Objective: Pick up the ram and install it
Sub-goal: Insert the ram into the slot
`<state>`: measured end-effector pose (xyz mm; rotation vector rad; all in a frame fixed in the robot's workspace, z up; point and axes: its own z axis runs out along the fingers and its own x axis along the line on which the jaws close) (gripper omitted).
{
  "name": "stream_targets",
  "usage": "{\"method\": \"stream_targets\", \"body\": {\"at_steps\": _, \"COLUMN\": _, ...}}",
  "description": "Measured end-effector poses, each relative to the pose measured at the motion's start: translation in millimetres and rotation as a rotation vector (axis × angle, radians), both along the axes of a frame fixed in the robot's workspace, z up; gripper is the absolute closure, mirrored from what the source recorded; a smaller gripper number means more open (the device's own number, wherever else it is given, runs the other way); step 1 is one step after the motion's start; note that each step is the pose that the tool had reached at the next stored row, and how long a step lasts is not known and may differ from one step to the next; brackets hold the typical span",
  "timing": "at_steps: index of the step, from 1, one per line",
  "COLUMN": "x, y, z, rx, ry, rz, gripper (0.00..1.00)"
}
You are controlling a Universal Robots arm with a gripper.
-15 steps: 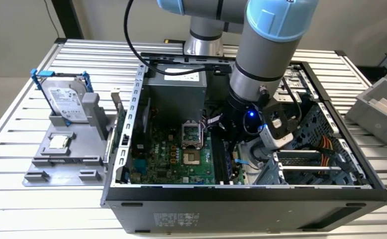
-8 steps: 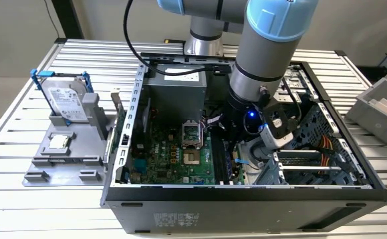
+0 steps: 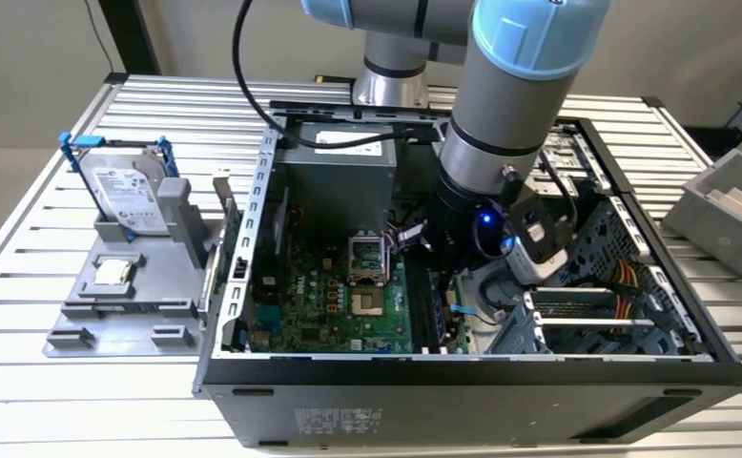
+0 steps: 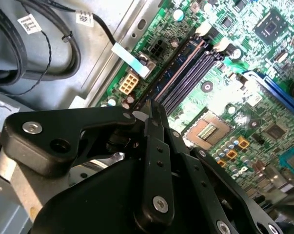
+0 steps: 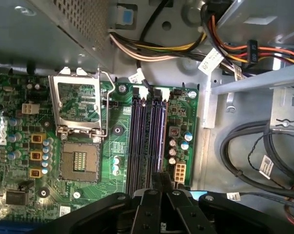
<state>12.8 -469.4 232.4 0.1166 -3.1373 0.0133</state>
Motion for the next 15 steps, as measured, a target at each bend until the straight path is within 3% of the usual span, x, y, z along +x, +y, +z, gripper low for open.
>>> {"method": "stream_targets", "body": {"at_steps": 11, "x": 0.0, "y": 0.2, "z": 2.5, "rx": 0.0002, "ry": -0.0001, "rz": 0.096, "gripper": 1.0}}
{"method": "stream_targets", "body": {"at_steps": 15, "x": 0.0, "y": 0.2, "z": 3.5, "rx": 0.0, "ry": -0.0006, "rz": 0.147, "gripper": 1.0}}
